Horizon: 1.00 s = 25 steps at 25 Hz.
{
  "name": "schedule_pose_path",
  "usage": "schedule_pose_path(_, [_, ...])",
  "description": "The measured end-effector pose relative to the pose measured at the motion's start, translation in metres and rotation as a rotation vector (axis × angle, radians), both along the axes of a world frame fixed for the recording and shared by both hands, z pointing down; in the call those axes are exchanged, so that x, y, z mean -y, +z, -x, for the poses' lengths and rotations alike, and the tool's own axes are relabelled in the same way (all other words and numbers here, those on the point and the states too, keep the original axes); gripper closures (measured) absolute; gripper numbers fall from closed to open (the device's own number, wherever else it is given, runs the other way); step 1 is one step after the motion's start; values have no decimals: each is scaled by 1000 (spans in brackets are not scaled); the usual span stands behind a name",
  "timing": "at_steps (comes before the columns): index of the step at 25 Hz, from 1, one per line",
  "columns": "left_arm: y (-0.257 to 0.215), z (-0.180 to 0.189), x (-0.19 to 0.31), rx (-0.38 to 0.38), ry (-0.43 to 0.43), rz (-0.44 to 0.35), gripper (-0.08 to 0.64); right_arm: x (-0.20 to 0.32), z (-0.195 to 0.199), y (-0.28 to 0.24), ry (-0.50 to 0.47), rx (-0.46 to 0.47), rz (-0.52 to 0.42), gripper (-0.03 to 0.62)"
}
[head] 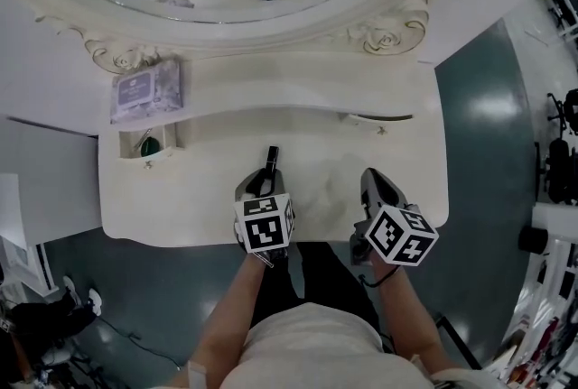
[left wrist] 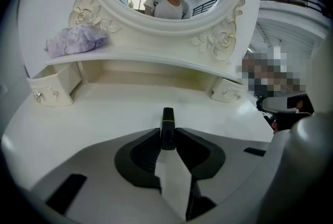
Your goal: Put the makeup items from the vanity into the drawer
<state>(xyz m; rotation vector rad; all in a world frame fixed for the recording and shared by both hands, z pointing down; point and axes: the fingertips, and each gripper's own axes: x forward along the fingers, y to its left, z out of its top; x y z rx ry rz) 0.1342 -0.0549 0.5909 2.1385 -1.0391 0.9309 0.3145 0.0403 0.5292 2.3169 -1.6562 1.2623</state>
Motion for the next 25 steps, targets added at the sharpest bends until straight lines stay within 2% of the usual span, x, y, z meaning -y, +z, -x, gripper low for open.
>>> schedule_pose_path(5, [-20,24,14,-21,-49,-31,460,23,21,-14,-54,-2,-32,575])
schedule_pose_path(12, [-48,78,32,-62,-161,-64,462,72,68,-34,-180,-4,-87,575])
schedule_pose_path(25, [-97,191,70,-87,-381,-180,462,148,187,-63,-442,18,-173,575])
